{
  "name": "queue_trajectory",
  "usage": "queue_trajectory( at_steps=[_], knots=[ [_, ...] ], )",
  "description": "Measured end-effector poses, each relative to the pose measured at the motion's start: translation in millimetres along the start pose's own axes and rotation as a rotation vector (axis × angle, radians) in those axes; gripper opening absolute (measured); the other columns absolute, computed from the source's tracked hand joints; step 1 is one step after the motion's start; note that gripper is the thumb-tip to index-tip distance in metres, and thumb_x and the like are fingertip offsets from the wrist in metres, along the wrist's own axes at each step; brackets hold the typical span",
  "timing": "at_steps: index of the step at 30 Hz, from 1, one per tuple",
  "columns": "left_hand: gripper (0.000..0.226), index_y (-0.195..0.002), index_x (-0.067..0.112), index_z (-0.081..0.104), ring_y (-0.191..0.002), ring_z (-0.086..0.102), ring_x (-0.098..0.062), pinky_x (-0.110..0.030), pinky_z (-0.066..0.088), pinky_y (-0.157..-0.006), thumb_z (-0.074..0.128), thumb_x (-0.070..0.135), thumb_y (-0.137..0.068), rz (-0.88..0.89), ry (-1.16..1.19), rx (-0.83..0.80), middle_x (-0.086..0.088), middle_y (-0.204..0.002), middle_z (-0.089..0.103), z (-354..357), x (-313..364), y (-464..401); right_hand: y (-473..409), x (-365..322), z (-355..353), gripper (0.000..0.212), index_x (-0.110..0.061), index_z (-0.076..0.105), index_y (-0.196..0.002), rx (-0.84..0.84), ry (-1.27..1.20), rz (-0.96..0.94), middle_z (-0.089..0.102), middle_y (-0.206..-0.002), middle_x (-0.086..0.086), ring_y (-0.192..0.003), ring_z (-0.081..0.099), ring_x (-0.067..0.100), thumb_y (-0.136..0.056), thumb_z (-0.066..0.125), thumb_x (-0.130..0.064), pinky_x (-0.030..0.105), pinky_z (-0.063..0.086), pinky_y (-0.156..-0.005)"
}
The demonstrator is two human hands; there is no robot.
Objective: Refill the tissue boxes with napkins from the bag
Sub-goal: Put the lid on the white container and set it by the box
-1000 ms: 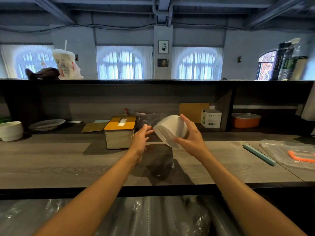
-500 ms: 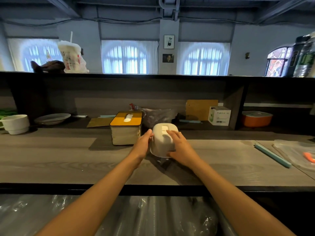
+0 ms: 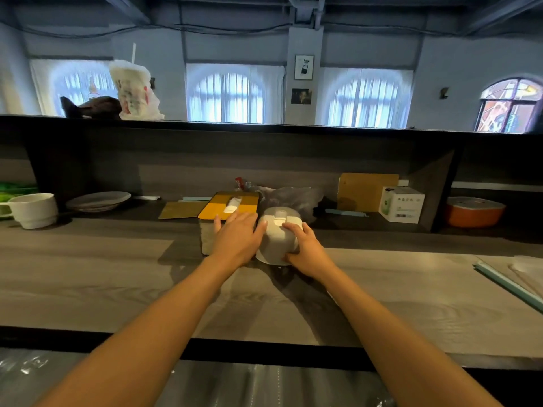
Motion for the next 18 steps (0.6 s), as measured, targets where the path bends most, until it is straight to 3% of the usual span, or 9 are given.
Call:
queue_trajectory(
  at_steps=[5,7,9,12,14,18],
  knots=[
    [0.039,-0.101,0.028,0.065,-0.122,0.052,-0.018,-0.056,0.007,-0.121,0.028,0.042,-0.104,-0.022,0.119,0.142,0.004,-0.120,0.066,-2.0,-27.4,-5.1,-17.2,-2.4,8.8,0.073,-0.044,0.030,-0.145,-0.018,0.030,-0.034,0.009,-0.162,0.001,-0.138,0.037,0.034,-0.090,0.068,-0.017,0.043,0.040,-0.109],
    [0.041,-0.107,0.025,0.067,-0.121,0.053,-0.016,-0.053,0.008,-0.120,0.030,0.043,-0.104,-0.032,0.081,0.155,0.005,-0.119,0.066,-3.1,-28.9,-7.4,-22.2,-3.0,12.3,0.071,-0.046,0.030,-0.146,-0.035,0.030,-0.036,0.009,-0.163,0.002,-0.138,0.037,0.034,-0.091,0.067,-0.022,0.043,0.039,-0.109],
    [0.042,-0.122,0.020,0.066,-0.127,0.049,-0.016,-0.047,0.010,-0.120,0.034,0.042,-0.104,-0.012,0.062,0.184,0.001,-0.128,0.064,-2.1,-20.9,-9.8,-28.1,-2.4,11.7,0.063,-0.041,0.034,-0.146,-0.005,-0.068,-0.025,0.023,-0.159,0.002,-0.136,0.041,0.028,-0.093,0.065,-0.029,0.042,0.041,-0.107],
    [0.046,-0.140,0.016,0.053,-0.139,0.039,-0.018,-0.036,0.021,-0.118,0.035,0.039,-0.105,0.073,0.150,0.171,-0.004,-0.146,0.052,4.3,7.4,-17.3,-42.0,4.5,-4.0,0.048,-0.028,0.046,-0.141,0.227,-0.308,0.059,0.052,-0.138,0.001,-0.124,0.053,0.019,-0.096,0.061,-0.031,0.038,0.049,-0.101],
    [0.046,-0.144,0.015,0.049,-0.139,0.039,-0.019,-0.034,0.028,-0.114,0.033,0.038,-0.106,0.076,0.284,0.111,-0.004,-0.149,0.049,11.1,28.0,-31.5,-55.5,15.8,-19.4,0.048,-0.022,0.046,-0.142,0.359,-0.402,0.146,0.053,-0.138,0.003,-0.125,0.052,0.019,-0.097,0.060,-0.028,0.035,0.048,-0.100],
    [0.048,-0.145,0.016,0.045,-0.138,0.040,-0.022,-0.035,0.032,-0.110,0.028,0.040,-0.107,-0.039,0.463,-0.037,-0.006,-0.150,0.047,22.1,56.1,-71.9,-94.3,34.6,-41.9,0.062,-0.018,0.032,-0.150,0.381,-0.449,0.263,0.045,-0.147,0.008,-0.130,0.048,0.025,-0.096,0.062,-0.024,0.035,0.045,-0.099]
  ],
)
Point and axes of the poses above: each hand's wrist, its own y-axis away from the middle knuckle, its own z-axis out of the palm, x = y × z, the point moved 1 cm from there along -y, towards the middle knuckle
